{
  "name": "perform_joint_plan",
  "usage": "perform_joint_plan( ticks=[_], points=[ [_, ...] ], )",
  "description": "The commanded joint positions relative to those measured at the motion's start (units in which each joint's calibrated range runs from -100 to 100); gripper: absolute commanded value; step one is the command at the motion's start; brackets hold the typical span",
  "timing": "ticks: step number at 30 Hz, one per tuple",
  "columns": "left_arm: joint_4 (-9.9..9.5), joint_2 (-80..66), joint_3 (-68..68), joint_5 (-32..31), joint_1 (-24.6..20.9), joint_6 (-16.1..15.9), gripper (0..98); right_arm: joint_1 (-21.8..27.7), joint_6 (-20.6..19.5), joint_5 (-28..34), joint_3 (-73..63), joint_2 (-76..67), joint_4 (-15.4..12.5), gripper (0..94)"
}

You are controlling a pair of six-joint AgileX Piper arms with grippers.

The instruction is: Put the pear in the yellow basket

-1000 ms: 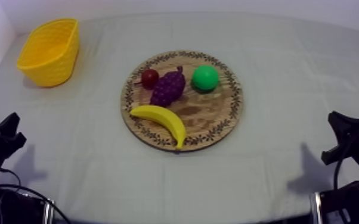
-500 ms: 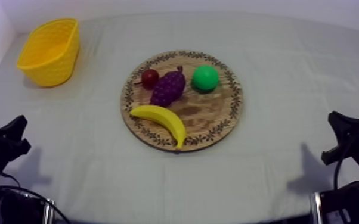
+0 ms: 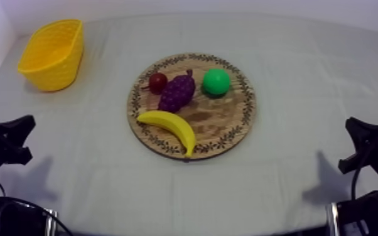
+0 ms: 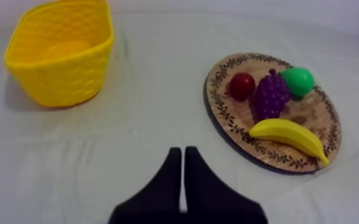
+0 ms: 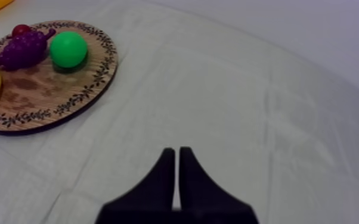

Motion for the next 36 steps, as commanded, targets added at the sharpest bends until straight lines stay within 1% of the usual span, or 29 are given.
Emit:
perform_joint_plan(
  ticks=[1, 5, 10, 19, 26, 30, 32, 34, 36],
  points=[
    [0.85, 4.1, -2.1, 0.8, 0.1, -3.7, 0.0, 0.0, 0.0, 0.0, 0.0, 0.0, 0.0, 0.4],
    [2.45, 9.6, -5.0, 1.6, 0.3, -5.4, 0.0, 0.0, 0.0, 0.0, 0.0, 0.0, 0.0, 0.4],
    [3.14, 16.6, -9.5, 1.8, 1.6, -6.1, 0.0, 0.0, 0.0, 0.0, 0.0, 0.0, 0.0, 0.4],
    [2.64, 29.0, -19.0, 1.8, 6.9, -4.8, 0.0, 0.0, 0.0, 0.0, 0.0, 0.0, 0.0, 0.4],
    [2.3, 38.8, -24.8, 0.6, 12.6, -2.5, 0.0, 0.0, 0.0, 0.0, 0.0, 0.0, 0.0, 0.4],
    [1.45, 44.9, -29.0, 0.3, 16.0, -0.4, 0.0, 0.0, 0.0, 0.0, 0.0, 0.0, 0.0, 0.4],
    [0.48, 48.1, -31.5, 0.4, 17.6, 1.2, 0.0, 0.0, 0.0, 0.0, 0.0, 0.0, 0.0, 0.4],
    [-1.23, 51.3, -34.3, 0.7, 19.0, 3.8, 0.0, 0.0, 0.0, 0.0, 0.0, 0.0, 0.0, 0.4],
    [-3.7, 54.5, -37.4, 1.1, 20.2, 7.4, 0.0, 0.0, 0.0, 0.0, 0.0, 0.0, 0.0, 0.4]
  ],
)
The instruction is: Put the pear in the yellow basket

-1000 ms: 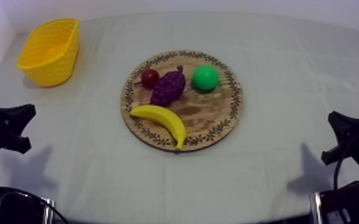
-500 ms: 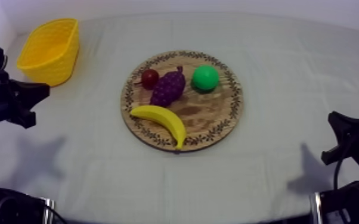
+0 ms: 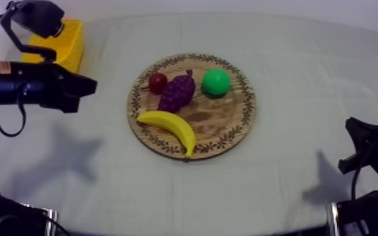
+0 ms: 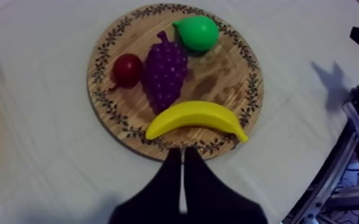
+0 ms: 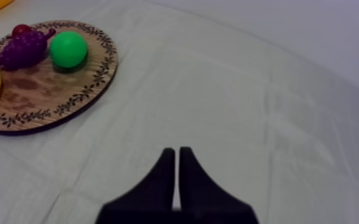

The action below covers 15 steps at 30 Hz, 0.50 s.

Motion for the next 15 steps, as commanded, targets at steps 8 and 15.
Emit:
perform_joint_plan(
  ticks=[8, 15],
  points=[
    [-8.88, 17.5, -19.8, 8.0, 2.5, 13.6, 0.0, 0.0, 0.0, 0.0, 0.0, 0.0, 0.0, 0.4],
    [-9.97, 29.6, -33.0, 14.6, 2.7, 20.5, 0.0, 0.0, 0.0, 0.0, 0.0, 0.0, 0.0, 0.4]
  ],
)
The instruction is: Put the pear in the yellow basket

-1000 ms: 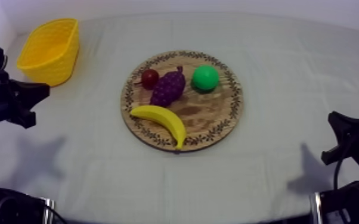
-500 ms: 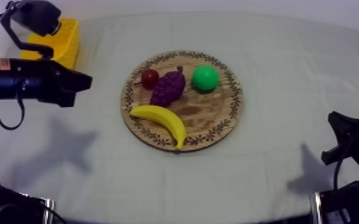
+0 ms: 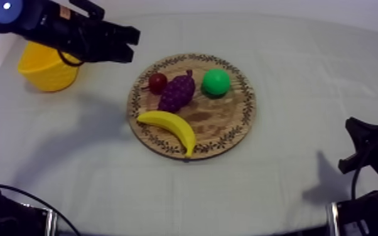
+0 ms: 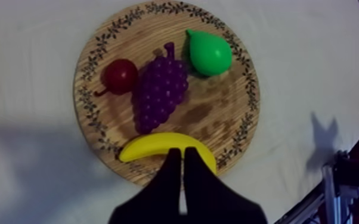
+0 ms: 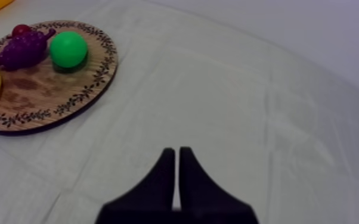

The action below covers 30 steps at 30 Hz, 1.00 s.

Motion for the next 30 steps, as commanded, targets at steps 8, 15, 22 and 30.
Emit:
perform_joint_plan(
  ticks=[8, 15, 22, 30],
  points=[
    [-1.33, 18.6, -21.5, 9.6, 0.9, 8.7, 0.0, 0.0, 0.0, 0.0, 0.0, 0.0, 0.0, 0.4],
    [-1.94, 32.4, -40.7, 16.5, 2.8, 10.1, 0.0, 0.0, 0.0, 0.0, 0.0, 0.0, 0.0, 0.4],
    [-2.28, 43.5, -59.2, 21.2, 5.7, 10.7, 0.1, 0.0, 0.0, 0.0, 0.0, 0.0, 0.0, 0.4],
    [-2.47, 49.2, -66.3, 23.0, 6.7, 12.2, 2.0, 0.0, 0.0, 0.0, 0.0, 0.0, 0.0, 0.4]
  ],
)
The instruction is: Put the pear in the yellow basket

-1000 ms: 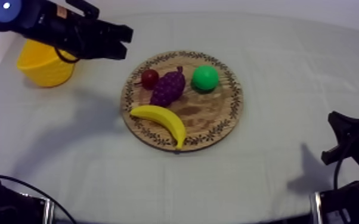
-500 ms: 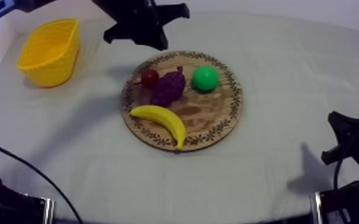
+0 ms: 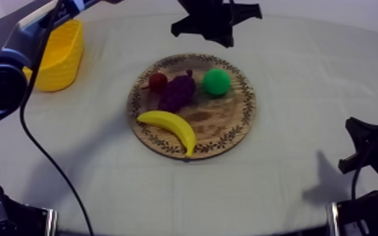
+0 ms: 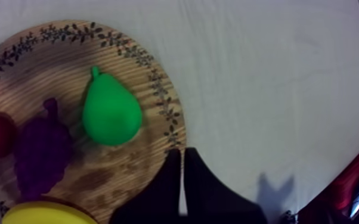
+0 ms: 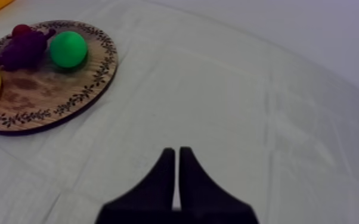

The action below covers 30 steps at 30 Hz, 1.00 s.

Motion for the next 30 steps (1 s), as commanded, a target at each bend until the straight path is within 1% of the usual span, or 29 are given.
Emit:
perform_joint_plan(
  ticks=[1, 10, 17, 24, 27, 30],
  points=[
    [-0.17, 0.8, -1.4, 0.3, 0.0, 0.4, 3.6, 0.0, 0.0, 0.0, 0.0, 0.0, 0.0, 0.4],
    [-1.61, 1.3, -1.7, 2.0, 0.0, 1.7, 23.6, 0.0, 0.0, 0.0, 0.0, 0.0, 0.0, 0.4],
    [-2.72, 1.0, 1.3, 2.6, -0.1, 2.5, 44.7, 0.0, 0.0, 0.0, 0.0, 0.0, 0.0, 0.4],
    [-3.45, 1.0, 3.2, 2.7, 0.2, 3.0, 62.5, 0.0, 0.0, 0.0, 0.0, 0.0, 0.0, 0.4],
    [-3.67, 1.2, 3.4, 2.7, 0.3, 3.1, 68.2, 0.0, 0.0, 0.0, 0.0, 0.0, 0.0, 0.4],
    [-4.09, 1.4, 3.4, 2.7, 0.4, 3.2, 69.9, 0.0, 0.0, 0.0, 0.0, 0.0, 0.0, 0.4]
  ],
)
